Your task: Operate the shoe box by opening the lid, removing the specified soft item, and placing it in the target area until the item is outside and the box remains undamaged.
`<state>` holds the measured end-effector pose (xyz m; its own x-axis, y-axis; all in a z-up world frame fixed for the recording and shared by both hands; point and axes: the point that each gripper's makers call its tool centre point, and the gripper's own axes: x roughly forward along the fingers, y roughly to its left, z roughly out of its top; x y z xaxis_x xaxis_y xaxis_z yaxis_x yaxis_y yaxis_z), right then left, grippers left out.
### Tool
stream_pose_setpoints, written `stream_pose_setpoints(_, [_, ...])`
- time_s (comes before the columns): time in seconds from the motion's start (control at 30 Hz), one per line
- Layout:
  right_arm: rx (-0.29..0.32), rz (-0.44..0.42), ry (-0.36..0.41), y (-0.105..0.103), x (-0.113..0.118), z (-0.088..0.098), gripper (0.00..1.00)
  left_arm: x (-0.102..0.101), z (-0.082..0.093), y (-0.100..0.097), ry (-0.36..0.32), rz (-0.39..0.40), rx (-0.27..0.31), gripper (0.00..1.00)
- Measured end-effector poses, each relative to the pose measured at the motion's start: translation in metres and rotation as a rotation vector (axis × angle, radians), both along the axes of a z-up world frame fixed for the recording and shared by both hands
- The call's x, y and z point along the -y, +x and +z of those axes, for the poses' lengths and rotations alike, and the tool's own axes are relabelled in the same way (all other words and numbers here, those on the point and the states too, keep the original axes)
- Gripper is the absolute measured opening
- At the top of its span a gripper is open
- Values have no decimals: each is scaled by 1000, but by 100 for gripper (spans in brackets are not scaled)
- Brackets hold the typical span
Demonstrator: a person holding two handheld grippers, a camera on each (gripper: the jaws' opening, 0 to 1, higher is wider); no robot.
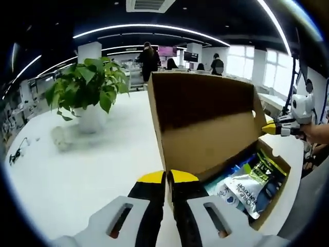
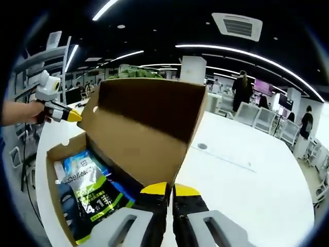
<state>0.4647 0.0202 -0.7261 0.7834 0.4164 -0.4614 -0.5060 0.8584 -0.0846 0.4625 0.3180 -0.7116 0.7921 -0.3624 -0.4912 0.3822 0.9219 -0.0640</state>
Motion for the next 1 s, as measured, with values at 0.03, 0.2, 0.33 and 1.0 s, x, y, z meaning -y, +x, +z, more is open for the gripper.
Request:
stream_pose_setpoints(0.03, [-2,0,0,0,0,0,0,0,0,1,0,1,-1,1])
stream_pose_setpoints(0.2, [-11,-4,8,5,0,-1,0,1,0,4,2,7,-2,1])
stream_pose_setpoints(0.33, [-17,-4,8,7,0,-1,0,1,0,7,3,12,-3,1])
stream_pose_setpoints(1.0, [-65,-18,37,18,1,-7,0,4,-8,21,7,36,-32,1])
